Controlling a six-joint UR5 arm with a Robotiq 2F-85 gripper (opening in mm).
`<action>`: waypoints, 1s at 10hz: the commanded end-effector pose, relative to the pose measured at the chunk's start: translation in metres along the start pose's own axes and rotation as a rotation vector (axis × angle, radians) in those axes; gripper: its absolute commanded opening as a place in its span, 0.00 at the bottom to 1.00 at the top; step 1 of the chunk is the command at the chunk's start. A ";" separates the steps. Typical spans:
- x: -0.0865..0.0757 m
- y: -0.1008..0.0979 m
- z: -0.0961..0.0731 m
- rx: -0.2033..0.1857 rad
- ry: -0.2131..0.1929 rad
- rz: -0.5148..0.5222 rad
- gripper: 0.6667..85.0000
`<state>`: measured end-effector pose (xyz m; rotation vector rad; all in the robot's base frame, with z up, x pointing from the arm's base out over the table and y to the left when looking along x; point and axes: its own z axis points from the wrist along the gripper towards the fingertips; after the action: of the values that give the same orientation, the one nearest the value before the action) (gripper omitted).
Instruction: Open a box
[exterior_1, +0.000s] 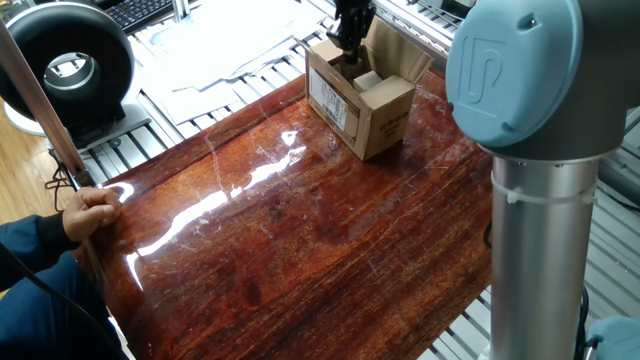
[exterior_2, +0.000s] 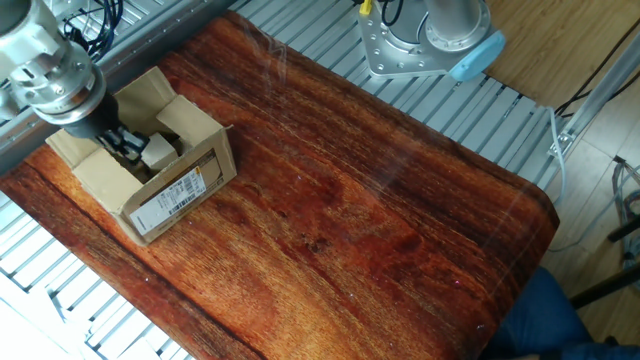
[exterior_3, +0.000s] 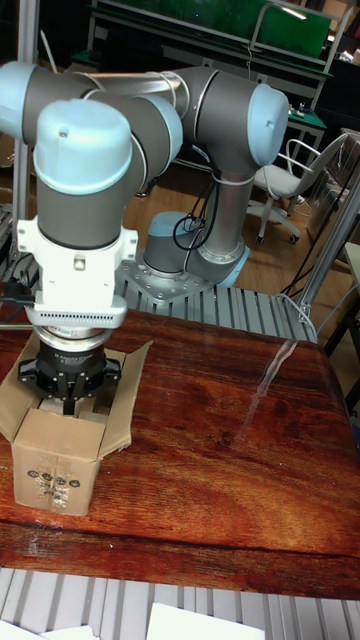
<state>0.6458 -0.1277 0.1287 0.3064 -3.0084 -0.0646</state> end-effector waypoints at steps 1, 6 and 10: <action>-0.016 0.004 -0.008 0.000 -0.048 0.001 0.00; -0.015 0.010 -0.037 0.016 -0.049 -0.015 0.00; -0.013 0.012 -0.043 0.014 -0.049 -0.010 0.00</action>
<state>0.6605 -0.1179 0.1645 0.3309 -3.0493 -0.0366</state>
